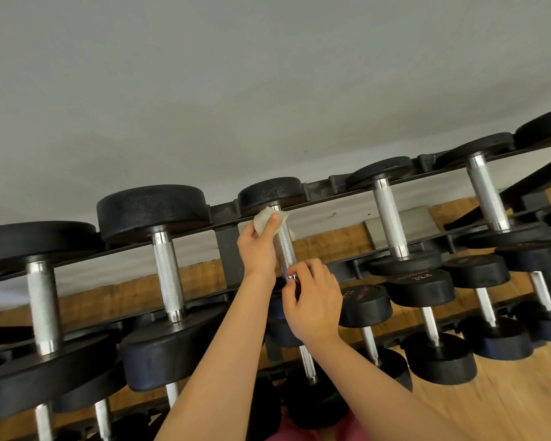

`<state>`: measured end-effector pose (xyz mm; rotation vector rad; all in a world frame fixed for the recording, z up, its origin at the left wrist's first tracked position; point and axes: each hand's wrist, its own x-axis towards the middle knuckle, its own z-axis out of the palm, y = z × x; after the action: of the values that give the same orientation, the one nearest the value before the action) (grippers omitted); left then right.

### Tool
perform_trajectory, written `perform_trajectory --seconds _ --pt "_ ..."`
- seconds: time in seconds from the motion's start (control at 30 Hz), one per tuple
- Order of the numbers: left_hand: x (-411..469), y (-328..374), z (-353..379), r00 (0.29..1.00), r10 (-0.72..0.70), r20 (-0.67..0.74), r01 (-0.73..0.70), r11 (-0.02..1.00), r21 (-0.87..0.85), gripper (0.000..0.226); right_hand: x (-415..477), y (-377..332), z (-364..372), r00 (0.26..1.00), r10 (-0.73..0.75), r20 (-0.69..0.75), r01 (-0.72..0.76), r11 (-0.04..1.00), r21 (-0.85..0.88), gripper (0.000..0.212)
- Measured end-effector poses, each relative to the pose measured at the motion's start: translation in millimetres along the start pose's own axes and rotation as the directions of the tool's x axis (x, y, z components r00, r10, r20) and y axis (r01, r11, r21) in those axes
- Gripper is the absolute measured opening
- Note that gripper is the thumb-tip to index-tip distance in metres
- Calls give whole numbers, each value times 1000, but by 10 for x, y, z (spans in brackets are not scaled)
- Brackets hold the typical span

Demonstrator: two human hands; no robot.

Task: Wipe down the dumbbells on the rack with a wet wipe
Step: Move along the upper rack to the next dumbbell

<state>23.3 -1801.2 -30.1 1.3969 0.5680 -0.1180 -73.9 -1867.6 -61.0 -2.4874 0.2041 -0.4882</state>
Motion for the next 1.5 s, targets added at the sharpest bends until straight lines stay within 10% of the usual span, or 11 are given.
perform_trajectory --seconds 0.37,0.53,0.8,1.13,1.33,1.5 --pt "-57 34 65 989 -40 -142 16 986 -167 23 3 -2 6 1000 -6 -8 6 1000 10 20" --pt "-20 15 97 982 137 -130 -133 990 39 8 4 -1 9 1000 -8 -4 8 1000 9 20" --pt "90 89 165 975 -222 -14 220 972 -87 38 5 -2 5 1000 -8 -7 8 1000 11 20" --pt "41 -9 138 973 -10 -231 -9 996 -83 15 3 7 12 1000 -8 -15 8 1000 21 19" --pt "59 76 106 992 -119 -45 115 990 -75 14 -5 5 8 1000 -11 -10 11 1000 19 19" --pt "92 53 62 987 -54 -151 47 997 -54 15 -3 3 6 1000 3 6 -3 999 38 20"
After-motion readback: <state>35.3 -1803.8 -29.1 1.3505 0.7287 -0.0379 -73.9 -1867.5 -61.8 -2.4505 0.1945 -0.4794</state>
